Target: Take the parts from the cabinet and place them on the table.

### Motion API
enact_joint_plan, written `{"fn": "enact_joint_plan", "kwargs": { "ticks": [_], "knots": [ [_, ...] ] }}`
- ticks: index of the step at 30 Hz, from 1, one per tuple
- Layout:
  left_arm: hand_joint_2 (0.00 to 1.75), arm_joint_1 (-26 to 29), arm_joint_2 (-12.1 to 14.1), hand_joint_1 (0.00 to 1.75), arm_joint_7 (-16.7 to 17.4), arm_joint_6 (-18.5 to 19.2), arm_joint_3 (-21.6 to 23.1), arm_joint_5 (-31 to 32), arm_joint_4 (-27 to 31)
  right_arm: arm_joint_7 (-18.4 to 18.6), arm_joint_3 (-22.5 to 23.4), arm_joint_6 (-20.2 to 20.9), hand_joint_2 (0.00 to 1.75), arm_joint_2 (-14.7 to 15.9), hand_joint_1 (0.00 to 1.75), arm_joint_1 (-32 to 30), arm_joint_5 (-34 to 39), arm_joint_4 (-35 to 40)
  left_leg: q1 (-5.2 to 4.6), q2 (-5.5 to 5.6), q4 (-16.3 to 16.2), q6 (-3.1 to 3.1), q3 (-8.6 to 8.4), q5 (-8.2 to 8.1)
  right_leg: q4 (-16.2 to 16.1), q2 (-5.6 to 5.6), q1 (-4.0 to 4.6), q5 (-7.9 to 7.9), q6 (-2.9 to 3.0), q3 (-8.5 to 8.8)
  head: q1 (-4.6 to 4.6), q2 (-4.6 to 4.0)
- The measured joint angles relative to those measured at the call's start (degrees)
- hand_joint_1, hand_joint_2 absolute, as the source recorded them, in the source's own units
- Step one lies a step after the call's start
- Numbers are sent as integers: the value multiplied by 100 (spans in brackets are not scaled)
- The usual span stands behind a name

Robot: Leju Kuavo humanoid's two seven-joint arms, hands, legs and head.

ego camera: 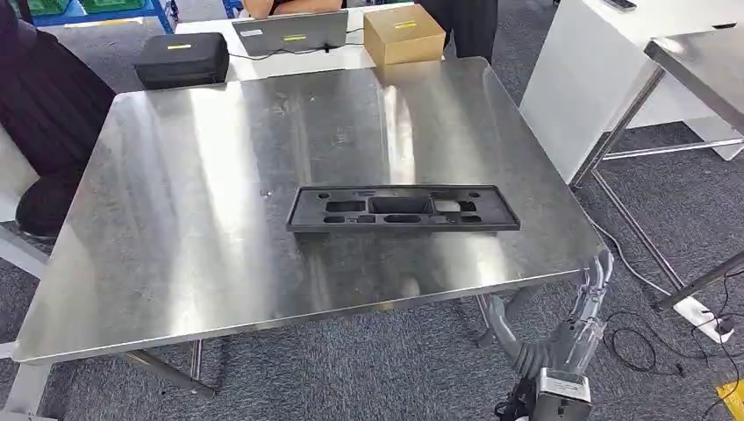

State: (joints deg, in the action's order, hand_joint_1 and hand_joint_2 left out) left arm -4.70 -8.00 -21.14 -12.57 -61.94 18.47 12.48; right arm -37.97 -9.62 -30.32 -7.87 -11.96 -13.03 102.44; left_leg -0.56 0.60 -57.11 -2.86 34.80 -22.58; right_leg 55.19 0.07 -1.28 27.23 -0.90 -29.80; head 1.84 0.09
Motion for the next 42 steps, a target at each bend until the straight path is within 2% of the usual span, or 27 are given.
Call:
{"fn": "enact_joint_plan", "kwargs": {
  "ticks": [2,4,6,7,10,11,12,15,16,17,18,19,21,22,23,25,26,27,30,31,34,36,37,38,39,41,42],
  "knots": [
    [0,15,0,0,-11,11,0,2,0,2,30,0,175,-41,0,-14,0,0,60,-22,-414,103,153,-396,-3,10,-52,-66,109,37,33,0],
    [0,18,-2,0,-13,26,0,9,0,7,50,15,175,-61,0,-37,2,0,98,-25,-1400,179,534,-949,4,17,-32,-82,125,-6,33,0],
    [0,29,-6,0,-13,41,0,9,0,9,66,31,175,-61,0,-63,4,0,138,-31,-1949,222,711,-1127,12,23,-15,-92,136,-30,28,0],
    [0,34,-6,0,-13,41,0,9,0,9,83,31,175,-68,0,-72,4,0,149,-33,-1836,221,613,-1042,20,23,-12,-93,135,-32,31,0],
    [0,35,-4,0,-13,48,0,9,0,9,114,37,175,-85,0,-79,9,2,157,-35,-366,154,-249,-399,41,12,2,-92,130,-20,33,0],
    [0,27,9,0,-15,52,0,11,4,9,122,39,175,-94,0,-82,9,0,140,-33,-65,99,-406,-449,40,13,7,-100,117,-28,26,0],
    [0,23,13,0,-18,59,0,11,4,9,133,39,175,-96,0,-81,9,2,101,-32,-63,70,-381,-412,47,16,75,-113,84,-63,15,0],
    [0,32,13,0,-35,94,0,15,7,7,146,46,175,-116,0,-105,22,7,62,-32,-34,-27,-331,-353,8,17,43,-179,-45,-88,35,0],
    [0,33,11,0,-39,100,0,15,5,7,177,67,175,-122,0,-108,39,15,147,-55,93,-95,-369,-253,68,16,68,-131,-59,-134,22,0],
    [0,20,-9,0,-48,109,0,17,4,-2,219,94,175,-125,0,-119,42,18,120,-60,130,-119,-360,-212,198,7,63,-2,-46,-220,15,0],
    [0,16,-9,0,-55,111,0,22,7,-9,254,98,175,-131,0,-117,44,17,117,-63,129,-162,-309,-179,566,3,52,243,2,-389,0,0],
    [0,16,-9,0,-59,114,0,24,7,-11,284,101,175,-131,0,-127,57,17,107,-60,128,-156,-256,-153,1100,3,39,503,30,-627,-9,0],
    [0,22,-9,0,-61,120,0,35,7,-15,334,109,175,-129,0,-153,72,15,98,-61,124,-146,-149,-83,1899,3,30,795,-4,-952,-7,0],
    [0,23,-9,0,-61,124,0,37,7,-17,345,114,175,-129,0,-161,85,11,98,-61,123,-129,-109,-52,1860,3,17,759,-46,-894,-7,0],
    [0,24,-11,0,-61,129,0,42,7,-17,358,116,175,-129,0,-160,87,11,101,-60,120,-114,-75,-23,1558,4,4,642,-102,-689,-7,0],
    [0,23,-24,0,-61,127,0,48,7,-22,380,120,175,-131,0,-153,103,11,108,-47,90,-58,-10,31,468,6,-40,320,-203,-28,-9,0],
    [0,22,-22,0,-68,127,0,59,11,-30,389,133,175,-131,0,-142,118,11,84,-41,31,-16,40,52,-6,5,-67,288,-199,227,-20,0],
    [0,22,-22,0,-72,124,0,61,13,-35,396,147,175,-138,0,-146,136,7,52,-39,-16,9,70,50,15,-23,-4,214,-142,162,-4,0],
    [0,42,-17,0,-103,127,0,68,17,-50,426,168,175,-136,0,-164,184,-4,104,-36,12,94,68,124,42,-13,18,152,-31,148,20,0],
    [0,69,-15,0,-116,127,0,70,17,-59,428,175,175,-138,0,-167,208,-13,133,-37,-11,121,91,163,26,1,-39,98,31,105,9,0],
    [0,82,-9,0,-147,129,0,76,17,-81,439,190,175,-140,0,-169,249,-33,169,-43,-517,184,296,-466,28,20,-34,-11,161,58,22,0],
    [0,84,-15,0,-157,138,0,79,17,-98,446,192,175,-142,0,-178,269,-59,174,-42,-1419,220,556,-1044,46,28,0,-98,180,-61,28,0],
    [0,85,-17,0,-173,138,2,85,17,-109,448,197,175,-140,0,-186,275,-70,174,-41,-1783,225,633,-1211,64,31,19,-134,179,-128,24,0],
    [0,88,-15,0,-186,138,2,85,17,-114,448,201,175,-140,0,-191,286,-87,172,-41,-1901,215,596,-1249,83,33,38,-158,170,-188,31,0],
    [0,91,-15,0,-190,138,2,85,17,-118,448,201,175,-140,0,-191,295,-103,171,-41,-1741,189,417,-1177,102,32,54,-177,173,-236,26,0],
    [0,91,-15,0,-197,135,2,85,17,-125,448,201,175,-140,0,-191,295,-118,146,-38,-747,80,-310,-839,118,25,91,-228,176,-290,31,0],
    [0,82,-11,0,-199,138,2,85,20,-129,448,201,175,-140,0,-188,295,-116,109,-35,-240,-19,-665,-721,117,23,110,-263,165,-300,26,0]
  ]
}}
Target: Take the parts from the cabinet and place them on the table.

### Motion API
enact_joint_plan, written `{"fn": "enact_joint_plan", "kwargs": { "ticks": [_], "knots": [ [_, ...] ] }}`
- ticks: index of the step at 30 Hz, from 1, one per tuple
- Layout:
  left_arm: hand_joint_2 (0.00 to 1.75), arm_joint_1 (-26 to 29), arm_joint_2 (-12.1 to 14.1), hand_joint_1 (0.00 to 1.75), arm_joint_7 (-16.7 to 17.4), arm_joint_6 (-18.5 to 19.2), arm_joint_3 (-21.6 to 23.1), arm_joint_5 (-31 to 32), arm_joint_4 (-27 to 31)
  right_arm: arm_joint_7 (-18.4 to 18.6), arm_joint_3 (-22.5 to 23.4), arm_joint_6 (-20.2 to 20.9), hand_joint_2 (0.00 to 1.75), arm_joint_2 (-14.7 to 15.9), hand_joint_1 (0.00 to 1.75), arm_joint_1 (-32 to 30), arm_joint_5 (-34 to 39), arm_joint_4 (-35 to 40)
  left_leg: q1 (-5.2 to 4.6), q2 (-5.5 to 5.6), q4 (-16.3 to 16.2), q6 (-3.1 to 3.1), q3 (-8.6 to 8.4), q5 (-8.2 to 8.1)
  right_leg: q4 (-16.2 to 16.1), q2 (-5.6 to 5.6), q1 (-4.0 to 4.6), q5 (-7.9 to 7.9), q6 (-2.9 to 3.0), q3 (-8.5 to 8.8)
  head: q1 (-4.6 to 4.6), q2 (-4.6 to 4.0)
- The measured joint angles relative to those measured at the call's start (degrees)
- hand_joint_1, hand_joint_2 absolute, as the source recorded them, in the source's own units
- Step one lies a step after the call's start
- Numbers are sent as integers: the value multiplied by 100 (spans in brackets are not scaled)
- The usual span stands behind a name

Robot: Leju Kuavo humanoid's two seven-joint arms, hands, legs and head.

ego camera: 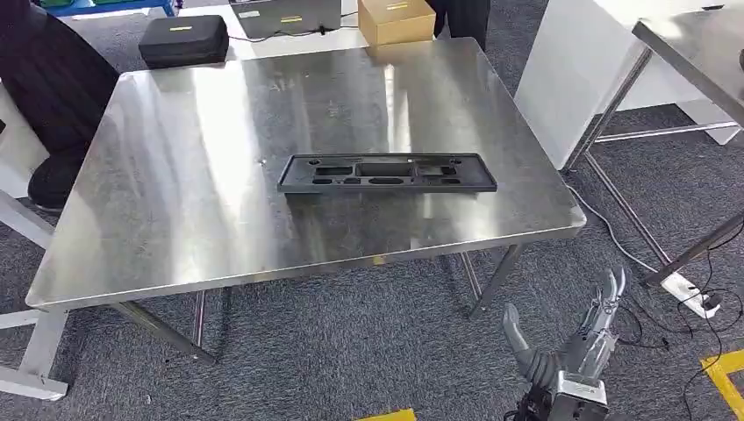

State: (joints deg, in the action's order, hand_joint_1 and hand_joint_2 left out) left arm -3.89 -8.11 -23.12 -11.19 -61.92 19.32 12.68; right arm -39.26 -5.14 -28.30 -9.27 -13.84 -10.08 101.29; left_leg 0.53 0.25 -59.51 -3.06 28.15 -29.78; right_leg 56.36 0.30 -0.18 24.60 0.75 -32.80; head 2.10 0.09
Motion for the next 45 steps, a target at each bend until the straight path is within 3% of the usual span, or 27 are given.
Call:
{"fn": "enact_joint_plan", "kwargs": {
  "ticks": [1,4,5,6,7,8,9,11,13,15,16,17,21,23,25,27,28,30,32,33,35,36,37,39,41,43,45],
  "knots": [
    [0,-15,46,0,-4,-2,0,0,15,-4,0,0,175,-4,0,-2,0,-2,-21,-27,206,-55,-94,-77,4,7,8,-39,-36,-22,-17,0],
    [0,-6,31,0,-20,-15,0,9,9,-39,2,0,175,-15,0,0,15,-33,-110,-37,199,-144,-19,68,-27,35,-65,-146,-171,-56,2,0],
    [0,-3,31,0,-20,-22,-2,7,9,-50,2,0,175,-15,0,6,20,-33,-123,-41,313,-212,41,182,-96,34,-3,-222,-216,-51,2,0],
    [0,-9,9,0,-20,-41,-2,7,4,-55,6,-4,175,-4,0,11,33,-37,-17,-79,489,-199,3,338,-29,35,33,-170,-208,-119,-2,0],
    [0,-31,7,0,-20,-57,-2,7,4,-59,11,-11,175,7,0,8,46,-53,-54,-77,569,-194,32,406,75,7,23,21,-185,-208,-4,0],
    [0,-45,7,0,-20,-70,-2,7,7,-61,13,-15,175,11,0,29,72,-68,-42,-84,581,-265,126,516,436,-17,-5,396,-120,-379,-31,0],
    [0,-45,4,0,-13,-81,-2,4,7,-61,20,-20,175,22,0,33,96,-90,-40,-85,577,-217,231,578,907,-21,-28,724,-109,-509,-50,0],
    [0,-42,-4,0,-13,-83,-2,2,7,-63,22,-31,175,44,0,33,105,-114,-41,-91,568,-171,415,715,1703,-21,-87,952,-212,-675,-50,0],
    [0,-42,-13,0,-17,-81,-2,-2,4,-63,24,-33,175,57,0,35,109,-147,-14,-101,552,-107,579,856,1700,-20,-159,593,-432,-432,-52,0],
    [0,-43,-24,0,-37,-61,-2,0,6,-63,22,-35,175,66,0,40,111,-171,17,-98,454,-4,763,963,766,-17,-256,355,-562,300,-57,0],
    [0,-38,-15,0,-44,-61,-2,0,11,-63,22,-39,175,66,0,45,112,-179,-17,-91,373,39,846,979,184,-20,-264,495,-544,787,-72,0],
    [0,-40,-20,0,-46,-55,-2,11,9,-68,24,-48,175,66,0,42,116,-177,-18,-89,288,77,910,1015,-237,-62,-165,692,-477,960,-64,0],
    [0,18,-13,0,-57,-48,-4,31,7,-74,26,-96,175,81,0,-28,127,-216,81,-65,278,170,1026,1183,-115,-16,-235,571,-215,681,-26,0],
    [0,51,-7,0,-57,-50,-4,33,7,-76,26,-109,175,81,0,-40,127,-232,111,-65,-207,198,1184,483,-112,6,-198,453,-56,572,-24,0],
    [0,49,-11,0,-46,-50,-4,50,4,-76,26,-131,175,81,0,-60,125,-234,113,-58,-1170,235,1392,-195,-103,16,-149,321,-29,409,-2,0],
    [0,38,-9,0,-22,-66,-2,83,4,-53,26,-155,175,81,0,-74,127,-234,111,-57,-1713,221,1393,-277,-62,19,-105,197,-27,269,4,0],
    [0,34,-9,0,-4,-72,-2,94,4,-42,26,-157,175,81,0,-77,127,-232,109,-57,-1586,189,1186,-81,-28,14,-86,141,-34,174,4,0],
    [0,30,-7,0,9,-81,-2,103,4,-31,26,-160,175,81,0,-94,125,-225,77,-45,-699,63,446,230,4,-2,-43,76,-48,65,11,0],
    [0,-5,56,0,13,-81,0,107,26,-24,26,-162,175,63,0,-102,116,-204,17,-20,197,-147,-146,-45,3,4,-27,-20,-117,24,-54,0],
    [0,-21,31,0,13,-81,0,114,20,-13,28,-162,175,70,0,-99,114,-184,-13,-30,228,-100,-134,-16,-10,22,-124,-61,-143,18,-46,0],
    [0,-26,46,0,15,-81,2,120,22,11,26,-162,175,41,0,-109,105,-170,-104,-21,244,-159,-76,80,-34,30,-166,-158,-242,-5,5,0],
    [0,-25,48,0,18,-81,2,120,20,18,28,-162,175,31,0,-128,105,-140,-118,-35,387,-232,-55,234,-104,26,-84,-233,-288,-18,7,0],
    [0,-39,52,0,18,-83,2,131,22,20,28,-162,175,39,0,-131,101,-138,-43,-79,530,-214,-35,374,-23,26,-84,-135,-266,-41,-13,0],
    [0,-66,28,0,28,-85,2,162,22,37,57,-149,175,44,0,-134,96,-118,-55,-90,564,-263,154,535,531,-8,-107,547,-148,-320,-31,0],
    [0,-64,24,0,42,-87,2,170,20,52,90,-122,175,44,0,-167,94,-118,-58,-97,556,-198,372,705,1417,-11,-133,984,-193,-529,-48,0],
    [0,-63,24,0,46,-87,2,173,20,52,114,-118,175,46,0,-174,92,-118,-49,-112,546,-133,553,885,1738,-10,-172,752,-391,-444,-61,0],
    [0,-65,7,0,48,-85,2,179,15,52,120,-118,175,48,0,-173,92,-118,-24,-123,495,-43,788,1041,1148,-9,-227,331,-559,87,-63,0]
  ]
}}
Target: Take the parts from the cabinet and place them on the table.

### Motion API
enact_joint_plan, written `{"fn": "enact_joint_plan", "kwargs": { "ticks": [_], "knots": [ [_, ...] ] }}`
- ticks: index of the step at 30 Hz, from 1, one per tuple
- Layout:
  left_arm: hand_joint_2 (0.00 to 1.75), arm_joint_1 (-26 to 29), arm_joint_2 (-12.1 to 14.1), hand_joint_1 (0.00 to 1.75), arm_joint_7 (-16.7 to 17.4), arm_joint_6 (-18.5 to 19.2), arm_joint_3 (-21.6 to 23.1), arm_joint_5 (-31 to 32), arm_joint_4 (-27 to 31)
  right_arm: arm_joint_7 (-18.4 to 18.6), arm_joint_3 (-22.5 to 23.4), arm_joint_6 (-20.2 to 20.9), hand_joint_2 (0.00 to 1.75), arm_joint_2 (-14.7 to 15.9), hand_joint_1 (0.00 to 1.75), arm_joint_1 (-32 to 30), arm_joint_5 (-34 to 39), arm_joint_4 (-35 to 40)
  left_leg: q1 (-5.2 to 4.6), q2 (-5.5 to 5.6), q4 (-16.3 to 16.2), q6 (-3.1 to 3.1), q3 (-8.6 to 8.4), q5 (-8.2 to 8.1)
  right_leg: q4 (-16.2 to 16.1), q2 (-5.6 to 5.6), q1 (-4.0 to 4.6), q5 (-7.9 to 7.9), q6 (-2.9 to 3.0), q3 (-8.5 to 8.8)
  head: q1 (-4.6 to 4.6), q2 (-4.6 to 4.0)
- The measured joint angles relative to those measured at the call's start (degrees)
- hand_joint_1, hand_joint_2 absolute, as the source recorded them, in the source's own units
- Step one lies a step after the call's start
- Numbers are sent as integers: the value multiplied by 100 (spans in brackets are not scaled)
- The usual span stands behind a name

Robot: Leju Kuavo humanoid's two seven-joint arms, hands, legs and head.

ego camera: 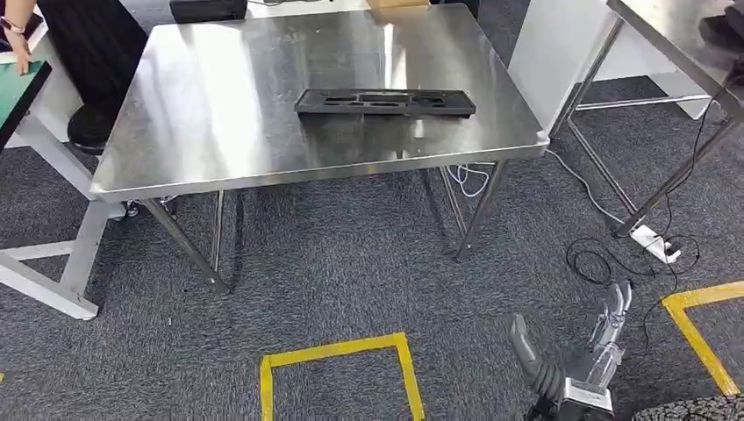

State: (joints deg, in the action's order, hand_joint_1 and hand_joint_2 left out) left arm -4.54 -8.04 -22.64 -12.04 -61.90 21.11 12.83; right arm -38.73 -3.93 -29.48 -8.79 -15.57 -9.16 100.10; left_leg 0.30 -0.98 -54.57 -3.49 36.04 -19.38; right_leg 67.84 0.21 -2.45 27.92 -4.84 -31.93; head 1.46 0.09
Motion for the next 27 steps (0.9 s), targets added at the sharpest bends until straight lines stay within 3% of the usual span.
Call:
{"fn": "enact_joint_plan", "kwargs": {
  "ticks": [1,2,3,5,6,7,8,9,10,11,12,13,15,16,17,18,19,20,21,22,23,24,25,26,27],
  "knots": [
    [0,-5,0,0,0,0,0,0,0,0,0,0,175,0,0,5,-2,2,1,3,-74,51,98,56,-566,0,-36,24,1,430,2,0],
    [0,-4,11,0,0,-2,0,0,7,0,0,0,175,-2,0,18,-2,9,-40,11,-160,91,201,84,-1162,-9,-8,312,44,842,-15,0],
    [0,-6,2,0,0,-2,0,0,2,0,4,2,175,-4,0,11,-7,35,-33,17,-203,136,234,134,-1341,-24,100,439,188,827,21,0],
    [0,0,9,0,-2,-7,0,0,2,2,9,2,175,-9,0,-4,-9,44,0,24,-176,132,272,241,-1300,-5,48,387,277,759,59,0],
    [0,28,9,0,-2,-9,0,0,2,4,11,2,175,-11,0,-20,-9,44,41,17,-159,166,291,317,-1291,7,53,333,358,698,57,0],
    [0,58,13,0,-2,-11,0,0,-2,4,13,2,175,-13,0,-20,-9,44,96,32,-207,191,345,231,-1291,34,31,250,454,632,57,0],
    [0,68,15,0,0,-13,0,2,-7,7,20,4,175,-17,0,-25,-7,46,101,41,-438,212,429,-233,-1290,38,53,166,517,543,66,0],
    [0,68,9,0,0,-13,0,-2,-9,7,20,4,175,-22,0,-23,-9,48,99,57,-828,242,518,-691,-1288,38,60,94,544,452,68,0],
    [0,66,2,0,0,-11,0,0,-11,7,24,4,175,-33,0,-28,-9,50,103,59,-1370,268,611,-1118,-1279,39,71,8,547,349,79,0],
    [0,59,2,0,0,-11,0,0,-11,7,24,4,175,-33,0,-28,-9,50,103,59,-1874,275,666,-1365,-1270,42,86,-72,544,252,74,0],
    [0,51,4,0,0,-11,2,0,-11,7,26,4,175,-31,0,-29,-9,50,103,59,-2152,271,632,-1370,-1255,41,98,-141,532,175,79,0],
    [0,51,4,0,0,-11,0,0,-11,7,28,4,175,-33,0,-28,-9,50,103,59,-2187,262,506,-1231,-1238,41,100,-193,528,81,74,0],
    [0,50,7,0,0,-11,0,0,-11,7,31,4,175,-31,0,-28,-9,50,97,60,-1723,210,-17,-846,-1188,32,107,-275,490,-66,81,0],
    [0,44,7,0,0,-11,0,2,-9,7,33,4,0,-33,0,-28,-9,50,82,77,-1198,152,-450,-790,-1173,21,111,-314,469,-114,81,0],
    [0,29,31,0,0,-13,0,9,-4,7,37,7,0,-37,0,-28,-9,52,74,115,-620,74,-853,-994,-1171,21,106,-359,460,-122,81,0],
    [0,24,33,0,-2,-11,0,20,-4,7,42,11,0,-42,0,-21,-11,59,43,119,-226,51,-1087,-1129,-1171,29,148,-400,410,-132,66,0],
    [0,20,33,0,-2,-13,2,37,-4,6,44,13,0,-44,0,-19,-9,70,18,120,-149,55,-1115,-1185,-1174,45,115,-449,342,-155,70,0],
    [0,16,33,0,-4,-13,4,39,-4,4,44,15,0,-46,0,-23,-9,74,-13,120,-152,33,-1089,-1170,-1189,50,89,-493,313,-171,74,0],
    [0,26,33,0,-4,-13,4,39,-4,4,44,15,0,-50,0,-41,-7,76,-47,117,-118,-15,-1047,-1089,-1232,49,95,-575,255,-170,74,0],
    [0,32,26,0,-7,-11,4,39,-7,2,46,15,0,-48,0,-56,-4,76,25,79,31,-83,-1021,-943,-1187,48,142,-536,255,-217,61,0],
    [0,18,20,0,-9,-2,4,42,-7,0,55,13,0,-44,0,-74,13,79,-6,47,44,-89,-950,-874,-1061,26,128,-328,300,-326,59,0],
    [0,19,20,0,-15,7,7,44,-7,0,63,11,0,-46,0,-84,22,79,-9,48,44,-144,-859,-819,-772,15,124,-10,376,-446,37,0],
    [0,27,24,0,-17,9,7,52,-7,4,72,9,0,-46,0,-104,28,79,-25,49,47,-128,-775,-778,-384,13,119,293,418,-548,22,0],
    [0,28,24,0,-24,15,7,61,-7,4,94,7,0,-46,0,-127,30,79,-34,48,46,-137,-694,-725,83,11,111,517,416,-675,26,0],
    [0,27,24,0,-24,13,7,78,-7,7,109,7,0,-46,0,-152,35,79,-38,42,41,-118,-602,-644,507,9,112,548,356,-770,13,0]
  ]
}}
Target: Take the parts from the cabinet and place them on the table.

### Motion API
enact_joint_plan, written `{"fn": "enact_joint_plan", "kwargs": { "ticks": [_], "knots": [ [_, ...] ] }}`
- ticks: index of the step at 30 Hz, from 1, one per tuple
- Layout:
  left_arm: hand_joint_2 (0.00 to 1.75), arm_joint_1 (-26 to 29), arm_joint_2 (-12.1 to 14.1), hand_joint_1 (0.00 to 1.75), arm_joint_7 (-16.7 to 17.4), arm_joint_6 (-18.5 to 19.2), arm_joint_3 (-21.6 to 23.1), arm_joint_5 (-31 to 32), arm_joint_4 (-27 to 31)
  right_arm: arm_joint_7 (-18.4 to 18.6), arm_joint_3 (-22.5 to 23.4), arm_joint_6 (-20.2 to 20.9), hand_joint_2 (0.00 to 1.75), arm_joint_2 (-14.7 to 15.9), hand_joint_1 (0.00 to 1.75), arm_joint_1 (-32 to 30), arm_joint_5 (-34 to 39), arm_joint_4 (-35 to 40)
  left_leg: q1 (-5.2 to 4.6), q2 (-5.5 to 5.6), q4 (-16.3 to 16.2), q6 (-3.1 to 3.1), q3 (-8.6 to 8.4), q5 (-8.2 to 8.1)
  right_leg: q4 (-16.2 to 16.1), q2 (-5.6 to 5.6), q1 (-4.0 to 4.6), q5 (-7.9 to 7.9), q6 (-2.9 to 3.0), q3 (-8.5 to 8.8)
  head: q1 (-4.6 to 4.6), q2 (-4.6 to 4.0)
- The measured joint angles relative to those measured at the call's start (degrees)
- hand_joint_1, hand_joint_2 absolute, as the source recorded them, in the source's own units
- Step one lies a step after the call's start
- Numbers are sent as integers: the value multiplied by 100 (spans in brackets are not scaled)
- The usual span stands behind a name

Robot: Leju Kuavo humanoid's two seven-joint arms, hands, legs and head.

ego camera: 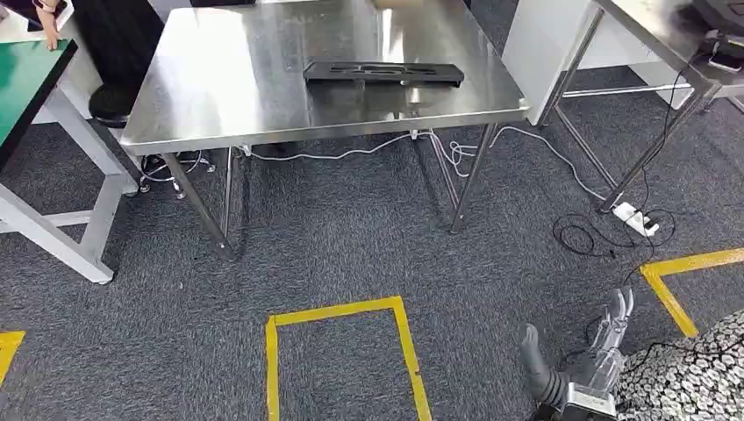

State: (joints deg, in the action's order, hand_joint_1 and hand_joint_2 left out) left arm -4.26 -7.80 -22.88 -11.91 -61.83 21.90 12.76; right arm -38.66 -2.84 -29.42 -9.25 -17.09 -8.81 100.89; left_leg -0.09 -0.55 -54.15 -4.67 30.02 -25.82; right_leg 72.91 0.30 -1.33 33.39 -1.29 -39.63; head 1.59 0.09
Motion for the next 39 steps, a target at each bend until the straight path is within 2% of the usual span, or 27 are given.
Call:
{"fn": "enact_joint_plan", "kwargs": {
  "ticks": [1,3,4,5,6,7,9,10,12,14,15,17,20,21,24,25,26,27,29,30,31,32,33,35,36,37,39],
  "knots": [
    [0,1,0,0,-2,-4,0,24,0,0,22,0,0,2,0,-33,0,0,-2,-9,-4,16,88,67,217,-1,0,-171,-92,-1,-11,0],
    [0,9,0,0,-13,-7,4,37,0,0,39,0,0,0,0,-88,9,0,-5,-14,-22,57,241,182,-71,-1,1,-635,-236,326,-15,0],
    [0,12,-4,0,-18,-7,7,44,-2,0,39,0,0,0,0,-114,11,7,-5,-13,-46,83,303,223,-544,1,-8,-716,-236,668,-13,0],
    [0,11,-4,0,-26,-7,9,48,0,0,41,0,0,-2,0,-133,13,13,-14,-10,-101,112,309,249,-1123,2,-16,-617,-184,1071,-17,0],
    [0,14,-4,0,-35,-7,9,51,-2,-2,41,2,0,-13,0,-141,20,31,-50,-10,-204,132,380,256,-1794,-4,44,-385,-126,1525,-33,0],
    [0,24,-2,0,-46,-4,9,50,-2,-2,44,4,0,-20,0,-146,33,39,-65,-9,-237,159,411,275,-1961,-18,32,-265,-77,1531,-6,0],
    [0,29,4,0,-63,-4,9,57,-2,-20,50,4,0,-28,0,-206,44,46,-28,-13,-244,211,441,318,-1937,-26,23,-251,-26,1472,-2,0],
    [0,47,9,0,-63,-7,9,59,-2,-24,57,4,0,-37,0,-243,50,46,0,-13,-266,241,460,330,-1957,-23,-67,-296,47,1468,-9,0],
    [0,76,15,0,-66,-9,9,75,-2,-39,68,4,0,-57,0,-258,63,48,43,17,-640,323,608,-104,-1954,-8,-71,-362,165,1435,11,0],
    [0,95,15,0,-66,-9,11,74,-4,-46,76,4,0,-81,0,-283,81,53,90,20,-1563,395,934,-658,-1947,0,-47,-397,206,1379,11,0],
    [0,102,15,0,-66,-9,11,75,-7,-48,76,4,0,-81,0,-302,87,52,114,20,-1928,429,1043,-775,-1942,6,-39,-406,203,1358,11,0],
    [0,115,22,0,-66,-9,11,72,-7,-48,79,4,0,-81,0,-326,92,52,156,18,-1879,455,891,-611,-1923,6,-37,-420,203,1350,13,0],
    [0,114,44,0,-68,9,11,72,-7,-50,81,4,0,-81,0,-329,94,55,184,28,-555,395,129,1,-1889,-15,-42,-415,195,1409,13,0],
    [0,115,50,0,-70,13,11,75,-7,-52,85,4,0,-85,0,-334,103,55,150,46,-396,369,12,-92,-1886,-12,1,-424,144,1332,9,0],
    [0,132,55,0,-79,13,13,79,-7,-63,90,4,0,-101,0,-338,129,59,81,45,-347,325,87,-77,-1894,-12,-25,-478,59,1285,22,0],
    [0,131,55,0,-81,9,13,77,-7,-70,92,2,0,-109,0,-338,146,63,71,43,-255,285,84,-55,-1922,-11,2,-498,-16,1270,29,0],
    [0,129,50,0,-79,7,13,75,-9,-76,96,2,0,-107,0,-336,149,77,145,19,-102,210,26,2,-1864,-5,20,-421,-39,1216,13,0],
    [0,126,42,0,-85,7,13,75,-7,-85,103,2,0,-103,0,-335,153,81,111,18,-57,162,19,26,-1671,-14,14,-311,-13,1103,-20,0],
    [0,126,42,0,-85,5,13,75,-7,-87,124,2,0,-103,0,-337,179,90,99,15,-58,137,58,41,-717,-15,3,91,76,602,-37,0],
    [0,127,42,0,-85,0,13,75,-7,-87,133,2,0,-101,0,-353,177,90,85,15,-59,128,73,48,-171,-17,2,255,78,315,-26,0],
    [0,130,42,0,-85,-2,13,75,-9,-87,144,0,0,-101,0,-359,179,90,81,15,-61,126,78,51,100,-16,3,280,43,165,-35,0],
    [0,130,39,0,-92,-2,13,75,-9,-87,162,0,0,-101,0,-365,175,90,78,16,-61,127,73,53,50,-16,3,199,-1,176,-30,0],
    [0,130,35,0,-96,-4,13,75,-11,-87,177,2,0,-101,0,-364,168,90,78,20,-67,129,65,54,-291,-16,3,8,-58,334,-33,0],
    [0,129,9,0,-114,-9,13,81,-15,-87,184,9,0,-101,0,-363,159,90,80,27,-121,150,65,40,-1344,-9,-19,-421,-145,858,-37,0],
    [0,129,9,0,-122,-9,13,81,-13,-87,186,11,0,-101,0,-363,157,90,46,28,-177,186,99,16,-1709,-6,-46,-507,-136,1027,-48,0],
    [0,126,11,0,-125,-9,13,81,-15,-87,186,15,0,-109,0,-362,160,94,14,31,-282,236,149,-32,-1738,-36,-14,-536,-67,1020,-39,0],
    [0,128,11,0,-131,-7,13,66,-15,-87,203,50,0,-107,0,-377,160,92,25,23,-277,284,181,-7,-1695,-36,14,-549,-3,984,-31,0]
  ]
}}
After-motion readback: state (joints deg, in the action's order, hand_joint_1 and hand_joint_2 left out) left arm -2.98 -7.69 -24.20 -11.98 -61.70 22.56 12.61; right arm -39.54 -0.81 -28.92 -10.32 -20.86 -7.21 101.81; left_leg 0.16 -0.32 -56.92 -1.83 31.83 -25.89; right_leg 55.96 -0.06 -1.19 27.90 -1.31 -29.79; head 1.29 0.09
